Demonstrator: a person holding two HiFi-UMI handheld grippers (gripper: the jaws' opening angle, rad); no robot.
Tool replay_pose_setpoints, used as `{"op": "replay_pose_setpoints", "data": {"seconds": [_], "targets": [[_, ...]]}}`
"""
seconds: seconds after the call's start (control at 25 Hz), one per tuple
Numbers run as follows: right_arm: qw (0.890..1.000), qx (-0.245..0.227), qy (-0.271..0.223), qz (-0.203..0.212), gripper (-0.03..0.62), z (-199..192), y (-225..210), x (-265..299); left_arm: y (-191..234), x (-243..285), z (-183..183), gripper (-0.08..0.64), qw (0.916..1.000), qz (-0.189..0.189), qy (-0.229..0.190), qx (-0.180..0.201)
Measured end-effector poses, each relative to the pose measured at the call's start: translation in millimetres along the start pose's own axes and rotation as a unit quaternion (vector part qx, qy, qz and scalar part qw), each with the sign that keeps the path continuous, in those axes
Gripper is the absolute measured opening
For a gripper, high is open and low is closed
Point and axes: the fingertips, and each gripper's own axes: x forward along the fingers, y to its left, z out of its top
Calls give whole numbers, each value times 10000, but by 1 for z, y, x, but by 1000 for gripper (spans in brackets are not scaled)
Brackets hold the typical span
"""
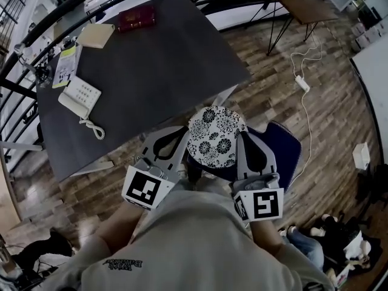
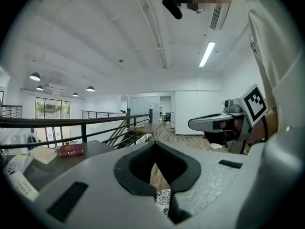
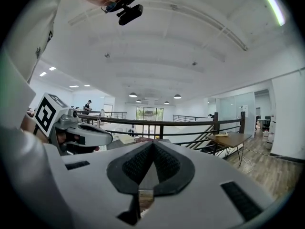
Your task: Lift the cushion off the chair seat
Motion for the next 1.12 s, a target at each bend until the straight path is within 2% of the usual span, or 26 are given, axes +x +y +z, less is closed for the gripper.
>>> {"op": "replay_pose_setpoints", "data": {"seconds": [0.2,0.48,0.68,0.88,1.0,1.04,1.12], "targets": [[9996,155,127,211,3,-18,-11,2,-9,15,-11,5,9999,-27,153,-23],[9984,210,491,193,3,-58,-37,16,-9,45,-42,5,9987,-102,491,-68],[9977,187,647,55,5,-86,-56,29,-11,71,-78,5,9960,-349,810,-114],[9936,232,1103,-32,5,-130,-69,47,7,93,-119,6,9942,-184,1047,-182],[9899,256,1393,-48,6,-165,-74,61,13,109,-151,10,9907,-249,1303,-293],[9885,283,1487,-52,11,-178,-75,67,14,114,-163,14,9892,-292,1403,-313],[9851,374,1679,-72,68,-204,-77,75,14,124,-190,20,9853,-402,1616,-383]]}}
